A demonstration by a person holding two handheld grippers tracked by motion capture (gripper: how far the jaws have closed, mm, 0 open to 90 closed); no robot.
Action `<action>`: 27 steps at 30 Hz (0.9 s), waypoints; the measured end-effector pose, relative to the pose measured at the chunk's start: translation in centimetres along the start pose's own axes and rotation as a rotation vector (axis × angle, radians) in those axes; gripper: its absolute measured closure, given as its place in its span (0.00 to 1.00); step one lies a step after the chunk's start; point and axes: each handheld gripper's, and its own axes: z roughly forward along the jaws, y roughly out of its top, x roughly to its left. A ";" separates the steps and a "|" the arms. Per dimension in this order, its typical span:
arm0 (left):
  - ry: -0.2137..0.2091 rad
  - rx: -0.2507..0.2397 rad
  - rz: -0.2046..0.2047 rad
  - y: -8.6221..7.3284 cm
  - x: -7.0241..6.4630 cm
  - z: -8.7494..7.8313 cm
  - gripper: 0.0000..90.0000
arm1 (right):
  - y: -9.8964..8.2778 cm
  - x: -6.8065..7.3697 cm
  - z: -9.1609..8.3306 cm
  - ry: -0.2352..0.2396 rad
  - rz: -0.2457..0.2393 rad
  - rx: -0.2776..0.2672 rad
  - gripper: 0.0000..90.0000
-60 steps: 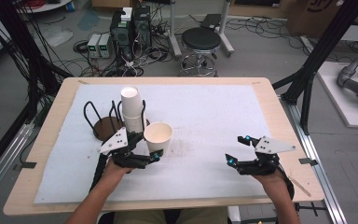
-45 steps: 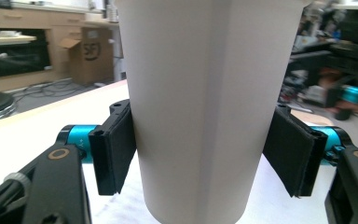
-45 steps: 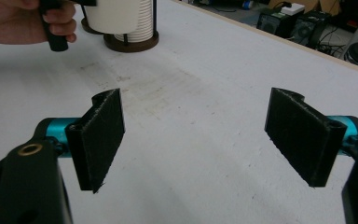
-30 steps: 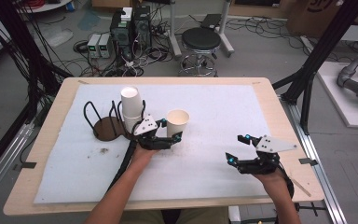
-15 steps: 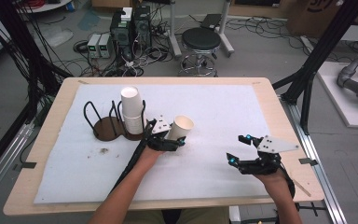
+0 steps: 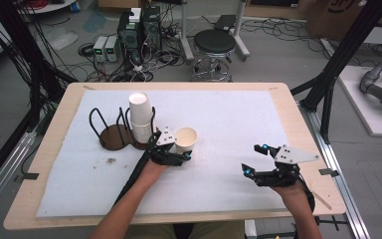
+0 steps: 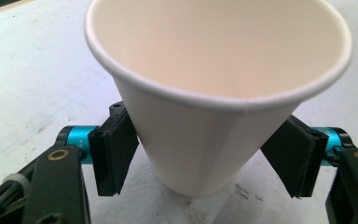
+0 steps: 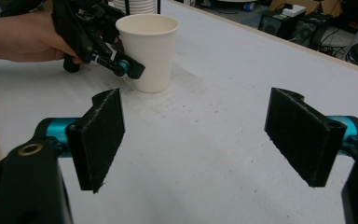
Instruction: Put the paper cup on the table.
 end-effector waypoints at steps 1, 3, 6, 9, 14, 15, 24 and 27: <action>0.001 0.001 0.000 0.0 0.0 0.0 0.33 | 0.0 0.0 0.0 0.001 -0.001 -0.001 0.23; 0.003 0.002 0.004 0.0 -0.1 0.0 0.31 | 0.0 0.0 0.0 0.001 -0.002 -0.001 0.23; -0.022 0.002 -0.037 -0.1 0.0 -0.4 0.24 | 0.0 0.0 0.0 0.002 0.004 0.004 0.23; -0.033 0.006 -0.054 -0.5 0.1 -1.0 0.23 | -0.1 0.0 0.0 0.003 0.003 0.006 0.23; -0.059 -0.053 -0.073 -1.3 0.5 -3.6 0.22 | -0.2 -0.1 0.0 -0.001 0.004 0.007 0.23; -0.067 -0.072 -0.082 -1.5 0.6 -4.2 0.22 | -0.2 -0.1 0.0 -0.004 0.004 0.006 0.23; -0.066 -0.228 -0.120 -3.5 1.9 -9.3 0.21 | -0.3 -0.1 0.1 -0.025 -0.007 0.024 0.23; -0.053 -0.256 -0.127 -4.1 2.6 -10.7 0.22 | -0.4 -0.2 0.2 -0.038 -0.012 0.039 0.23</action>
